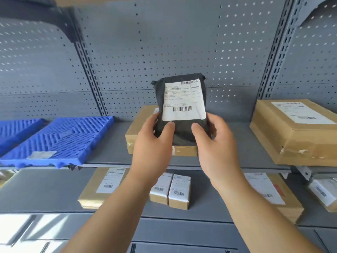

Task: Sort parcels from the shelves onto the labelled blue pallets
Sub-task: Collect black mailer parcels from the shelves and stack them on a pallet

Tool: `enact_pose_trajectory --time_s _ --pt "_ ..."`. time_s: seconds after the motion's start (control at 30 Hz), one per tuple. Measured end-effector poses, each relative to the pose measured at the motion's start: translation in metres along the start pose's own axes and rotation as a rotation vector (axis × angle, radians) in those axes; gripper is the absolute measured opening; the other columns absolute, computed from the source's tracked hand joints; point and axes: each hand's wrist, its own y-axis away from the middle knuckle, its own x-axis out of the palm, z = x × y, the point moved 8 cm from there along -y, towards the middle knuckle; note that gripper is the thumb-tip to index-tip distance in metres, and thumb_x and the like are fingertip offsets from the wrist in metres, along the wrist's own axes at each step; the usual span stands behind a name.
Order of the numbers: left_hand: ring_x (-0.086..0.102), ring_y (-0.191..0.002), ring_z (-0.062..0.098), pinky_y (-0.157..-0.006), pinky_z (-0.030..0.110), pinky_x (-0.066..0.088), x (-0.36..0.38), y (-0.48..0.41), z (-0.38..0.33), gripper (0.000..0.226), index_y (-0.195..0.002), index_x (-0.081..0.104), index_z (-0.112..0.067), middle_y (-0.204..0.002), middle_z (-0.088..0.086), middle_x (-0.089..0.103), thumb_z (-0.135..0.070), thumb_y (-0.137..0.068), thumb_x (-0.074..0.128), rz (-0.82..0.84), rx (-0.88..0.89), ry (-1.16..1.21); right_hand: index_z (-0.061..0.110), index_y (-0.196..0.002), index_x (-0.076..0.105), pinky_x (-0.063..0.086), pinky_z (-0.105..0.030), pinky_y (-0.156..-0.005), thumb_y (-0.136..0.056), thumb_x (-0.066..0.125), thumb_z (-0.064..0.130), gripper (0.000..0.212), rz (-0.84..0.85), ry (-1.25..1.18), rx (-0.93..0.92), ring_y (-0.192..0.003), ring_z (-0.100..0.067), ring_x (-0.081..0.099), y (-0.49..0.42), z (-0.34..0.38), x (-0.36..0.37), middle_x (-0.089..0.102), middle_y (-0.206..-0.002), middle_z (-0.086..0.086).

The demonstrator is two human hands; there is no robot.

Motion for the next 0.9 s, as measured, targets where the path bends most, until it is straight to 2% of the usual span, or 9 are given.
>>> enact_pose_trajectory --time_s 0.03,0.1,0.17,0.33,0.47,0.63,0.73,0.83,0.9 --pt "0.062 -0.096 -0.016 -0.079 0.004 0.047 -0.020 0.000 0.004 0.035 -0.129 0.061 -0.038 -0.105 -0.037 0.068 -0.039 -0.094 0.060 -0.024 -0.007 -0.008 0.034 -0.121 0.064 0.052 -0.038 -0.097 -0.088 0.063 0.037 0.033 0.017 -0.006 -0.007 -0.107 -0.005 0.064 0.007 0.006 0.017 0.068 -0.117 0.006" --pt "0.062 -0.110 -0.008 -0.101 0.024 0.050 -0.062 0.000 0.016 0.047 -0.139 0.056 -0.036 -0.119 -0.027 0.068 -0.043 -0.092 0.060 -0.064 -0.041 -0.010 0.035 -0.117 0.066 0.054 -0.038 -0.095 -0.090 0.064 0.033 0.027 0.057 -0.020 -0.028 -0.106 -0.007 0.065 0.023 0.017 0.054 0.070 -0.112 0.011" --pt "0.062 -0.111 -0.006 -0.104 0.032 0.049 -0.104 0.003 0.027 0.048 -0.139 0.056 -0.037 -0.120 -0.026 0.069 -0.043 -0.091 0.060 -0.099 -0.064 0.004 0.033 -0.115 0.066 0.055 -0.037 -0.093 -0.091 0.064 0.030 0.025 0.101 -0.032 -0.048 -0.105 -0.008 0.065 0.039 0.028 0.092 0.071 -0.110 0.011" --pt "0.065 -0.100 -0.009 -0.089 0.026 0.050 -0.198 0.011 0.052 0.040 -0.130 0.060 -0.039 -0.110 -0.030 0.071 -0.041 -0.090 0.060 -0.178 -0.086 0.012 0.036 -0.116 0.063 0.054 -0.034 -0.092 -0.090 0.063 0.038 0.027 0.208 -0.036 -0.056 -0.106 -0.007 0.064 0.082 0.043 0.176 0.069 -0.114 0.010" --pt "0.067 -0.088 -0.010 -0.070 0.011 0.046 -0.258 0.014 0.073 0.035 -0.126 0.062 -0.039 -0.101 -0.033 0.072 -0.036 -0.092 0.060 -0.236 -0.116 0.005 0.045 -0.113 0.058 0.053 -0.035 -0.095 -0.094 0.065 0.035 0.023 0.279 -0.027 -0.071 -0.109 -0.006 0.061 0.108 0.053 0.232 0.067 -0.115 0.012" --pt "0.067 -0.089 -0.011 -0.077 0.020 0.046 -0.306 0.003 0.093 0.034 -0.120 0.061 -0.043 -0.101 -0.033 0.071 -0.042 -0.086 0.060 -0.313 -0.164 -0.005 0.030 -0.127 0.061 0.051 -0.042 -0.100 -0.094 0.065 0.034 0.034 0.369 -0.026 -0.053 -0.115 -0.013 0.060 0.113 0.056 0.290 0.066 -0.120 0.004" --pt "0.065 -0.089 -0.014 -0.074 0.017 0.045 -0.324 -0.013 0.102 0.022 -0.109 0.062 -0.049 -0.099 -0.036 0.070 -0.038 -0.090 0.061 -0.336 -0.179 -0.021 0.028 -0.128 0.061 0.052 -0.041 -0.099 -0.094 0.064 0.033 0.035 0.406 -0.049 -0.032 -0.113 -0.014 0.062 0.105 0.052 0.320 0.065 -0.123 0.000" --pt "0.064 -0.086 -0.018 -0.069 0.012 0.043 -0.336 -0.036 0.107 0.018 -0.100 0.061 -0.051 -0.095 -0.040 0.068 -0.035 -0.093 0.062 -0.361 -0.200 -0.039 0.029 -0.123 0.062 0.055 -0.032 -0.092 -0.093 0.064 0.033 0.030 0.434 -0.087 -0.011 -0.101 -0.005 0.066 0.089 0.047 0.344 0.064 -0.123 0.000" --pt "0.063 -0.084 -0.018 -0.069 0.012 0.043 -0.341 -0.054 0.111 0.019 -0.102 0.062 -0.050 -0.095 -0.039 0.069 -0.034 -0.093 0.061 -0.373 -0.208 -0.046 0.028 -0.123 0.062 0.052 -0.036 -0.097 -0.093 0.064 0.034 0.031 0.448 -0.084 -0.014 -0.109 -0.009 0.063 0.076 0.045 0.360 0.064 -0.123 0.004"
